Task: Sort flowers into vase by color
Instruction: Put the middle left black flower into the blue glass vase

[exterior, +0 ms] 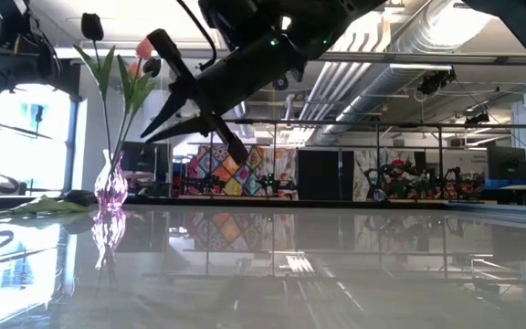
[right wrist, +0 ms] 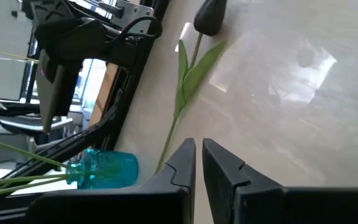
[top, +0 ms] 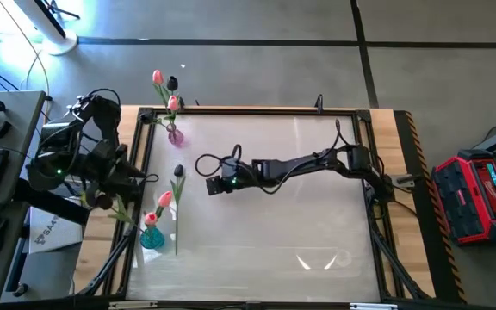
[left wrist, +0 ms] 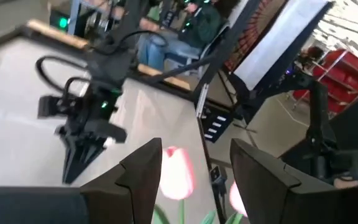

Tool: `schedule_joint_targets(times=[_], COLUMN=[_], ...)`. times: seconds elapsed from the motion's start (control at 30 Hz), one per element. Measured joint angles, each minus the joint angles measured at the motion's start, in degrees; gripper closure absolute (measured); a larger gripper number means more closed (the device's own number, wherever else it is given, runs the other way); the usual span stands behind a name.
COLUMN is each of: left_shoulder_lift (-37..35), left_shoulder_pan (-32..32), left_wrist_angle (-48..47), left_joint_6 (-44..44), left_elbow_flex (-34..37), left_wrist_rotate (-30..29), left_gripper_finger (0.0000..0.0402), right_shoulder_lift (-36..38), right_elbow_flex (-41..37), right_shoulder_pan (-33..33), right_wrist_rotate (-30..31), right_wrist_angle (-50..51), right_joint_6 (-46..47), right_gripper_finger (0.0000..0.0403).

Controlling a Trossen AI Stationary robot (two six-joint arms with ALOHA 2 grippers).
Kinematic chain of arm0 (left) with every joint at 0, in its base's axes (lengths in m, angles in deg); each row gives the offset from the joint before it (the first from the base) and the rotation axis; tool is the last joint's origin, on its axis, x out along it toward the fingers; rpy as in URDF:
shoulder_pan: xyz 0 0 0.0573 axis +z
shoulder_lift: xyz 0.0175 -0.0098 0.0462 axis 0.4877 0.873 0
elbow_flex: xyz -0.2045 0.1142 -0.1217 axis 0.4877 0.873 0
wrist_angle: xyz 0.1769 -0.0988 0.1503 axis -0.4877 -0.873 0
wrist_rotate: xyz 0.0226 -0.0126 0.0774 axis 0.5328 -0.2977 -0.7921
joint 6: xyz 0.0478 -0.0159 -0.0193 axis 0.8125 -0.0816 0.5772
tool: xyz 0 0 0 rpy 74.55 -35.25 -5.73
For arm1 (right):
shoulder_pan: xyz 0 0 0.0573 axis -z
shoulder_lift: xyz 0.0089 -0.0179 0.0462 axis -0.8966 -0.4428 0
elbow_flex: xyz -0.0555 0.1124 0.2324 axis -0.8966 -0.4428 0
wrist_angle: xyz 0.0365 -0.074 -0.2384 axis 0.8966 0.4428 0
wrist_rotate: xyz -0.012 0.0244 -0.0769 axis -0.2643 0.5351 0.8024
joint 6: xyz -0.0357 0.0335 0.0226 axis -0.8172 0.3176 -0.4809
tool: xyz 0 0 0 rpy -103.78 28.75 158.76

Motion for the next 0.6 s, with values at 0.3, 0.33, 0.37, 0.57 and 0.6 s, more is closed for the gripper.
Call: schedule_joint_targets(times=[0.3, 0.33, 0.37, 0.57, 0.6], left_shoulder_lift=[3.44, 4.35, 5.06, 6.65, 6.63], left_shoulder_pan=[6.20, 7.29, 8.54, 17.42, 18.94], left_wrist_angle=[-9.56, -10.75, -12.21, -21.43, -22.05], left_joint_6=[-13.66, -14.83, -16.28, -27.65, -28.75], left_elbow_flex=[0.12, 0.12, 0.12, 0.12, 0.12], left_wrist_rotate=[7.23, 6.55, 5.75, 2.63, 2.54], left_gripper_finger=[0.0225, 0.0227, 0.0228, 0.0250, 0.0255], right_shoulder_lift=[0.00, 0.00, 0.00, 0.00, 0.00], right_elbow_flex=[0.00, 0.00, 0.00, 0.00, 0.01], right_shoulder_pan=[-0.86, -0.74, -0.57, 0.95, 1.07], right_wrist_rotate=[-1.05, -1.46, -1.71, -5.85, -6.76], right_wrist_angle=[3.59, 3.66, 3.68, 3.79, 3.87], right_joint_6=[-2.07, -2.71, -3.02, -5.76, -6.24], right_gripper_finger=[0.0384, 0.0384, 0.0384, 0.0384, 0.0384])
